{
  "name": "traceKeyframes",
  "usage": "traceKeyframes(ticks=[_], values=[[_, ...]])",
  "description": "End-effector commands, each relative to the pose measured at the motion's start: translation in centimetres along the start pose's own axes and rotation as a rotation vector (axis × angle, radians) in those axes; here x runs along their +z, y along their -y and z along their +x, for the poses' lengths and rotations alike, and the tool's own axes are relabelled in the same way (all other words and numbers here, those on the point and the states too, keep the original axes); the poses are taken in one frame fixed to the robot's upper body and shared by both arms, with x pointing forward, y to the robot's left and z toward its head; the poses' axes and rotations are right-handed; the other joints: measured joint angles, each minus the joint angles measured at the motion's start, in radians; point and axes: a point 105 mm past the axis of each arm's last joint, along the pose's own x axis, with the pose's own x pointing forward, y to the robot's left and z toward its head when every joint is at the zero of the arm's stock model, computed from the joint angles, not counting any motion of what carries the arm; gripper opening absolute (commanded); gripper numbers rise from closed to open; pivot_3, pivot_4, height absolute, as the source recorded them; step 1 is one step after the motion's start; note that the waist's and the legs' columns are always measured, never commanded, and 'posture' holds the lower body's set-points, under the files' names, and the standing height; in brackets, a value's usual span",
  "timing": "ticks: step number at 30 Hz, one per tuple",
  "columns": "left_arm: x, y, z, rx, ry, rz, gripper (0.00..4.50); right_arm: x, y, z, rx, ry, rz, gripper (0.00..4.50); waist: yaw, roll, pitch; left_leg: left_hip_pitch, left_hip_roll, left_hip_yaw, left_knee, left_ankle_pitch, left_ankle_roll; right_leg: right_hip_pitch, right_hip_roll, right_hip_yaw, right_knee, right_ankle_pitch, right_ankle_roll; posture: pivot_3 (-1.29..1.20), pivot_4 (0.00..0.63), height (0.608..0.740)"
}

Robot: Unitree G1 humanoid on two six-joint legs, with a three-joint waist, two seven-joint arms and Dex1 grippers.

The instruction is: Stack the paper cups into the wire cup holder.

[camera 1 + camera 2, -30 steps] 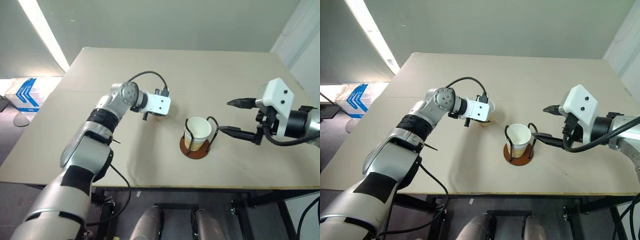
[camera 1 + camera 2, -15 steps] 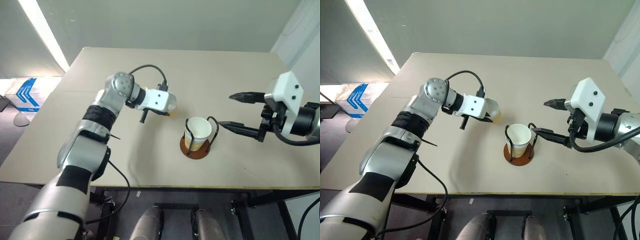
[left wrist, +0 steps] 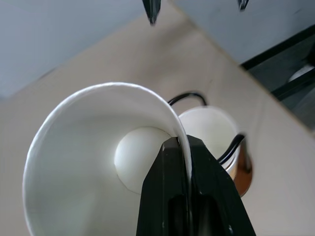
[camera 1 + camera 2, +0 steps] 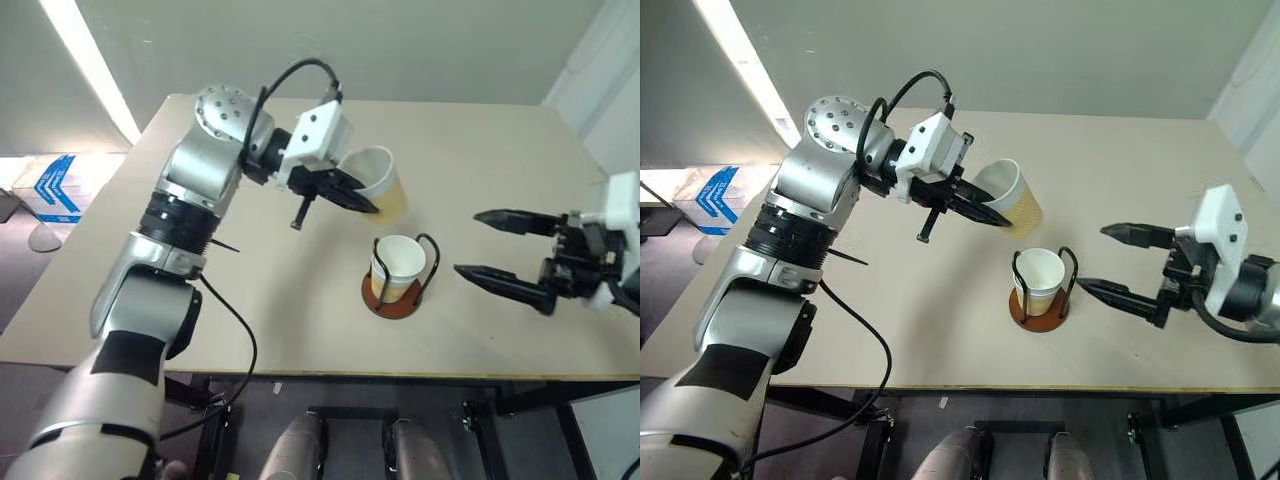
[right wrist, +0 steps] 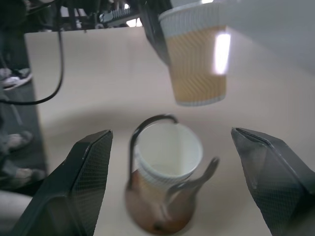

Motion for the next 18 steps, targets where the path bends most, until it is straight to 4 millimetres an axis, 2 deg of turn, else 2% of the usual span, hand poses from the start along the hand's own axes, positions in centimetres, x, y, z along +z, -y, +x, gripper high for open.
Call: traceKeyframes(ticks=[1, 4, 12, 14, 18], values=[[2.1, 0.3, 0.5, -0.086, 0.019, 0.063, 0.05, 1.2, -1.1, -0.7, 0.004, 0.018, -0.031, 4.07, -0.001, 0.0, 0.0, 0.0, 0.0, 0.0, 0.0, 0.0, 0.0, 0.0, 0.0, 0.0, 0.0, 0.0, 0.0, 0.0, 0.15, 0.74], [1.7, 0.4, 1.5, -0.128, 0.002, 0.073, 0.05, 1.7, -1.2, -1.2, -0.035, 0.026, -0.049, 4.07, -0.001, 0.0, 0.0, 0.001, 0.0, 0.0, 0.001, -0.005, 0.009, 0.001, 0.0, 0.0, 0.0, -0.001, -0.003, 0.0, 0.15, 0.74], [0.4, 0.6, 3.3, -0.212, -0.067, 0.115, 0.05, 2.6, -1.2, -2.5, -0.139, 0.023, -0.09, 4.07, -0.002, 0.0, 0.0, 0.0, 0.0, -0.001, 0.003, -0.005, 0.01, 0.003, 0.0, 0.001, -0.001, -0.002, -0.002, 0.0, 0.15, 0.74], [0.0, 0.7, 3.6, -0.23, -0.089, 0.127, 0.05, 2.7, -1.1, -2.7, -0.157, 0.02, -0.094, 4.07, -0.002, 0.0, 0.0, 0.0, 0.0, -0.001, 0.003, -0.005, 0.011, 0.003, 0.0, 0.001, -0.001, -0.006, 0.005, 0.0, 0.15, 0.74], [-0.8, 0.8, 4.2, -0.264, -0.133, 0.162, 0.05, 2.7, -1.2, -3.0, -0.183, 0.013, -0.097, 4.07, 0.0, 0.0, 0.0, 0.0, 0.0, -0.001, 0.003, -0.007, 0.011, 0.003, 0.0, 0.0, -0.001, -0.005, 0.006, 0.0, 0.15, 0.74]])
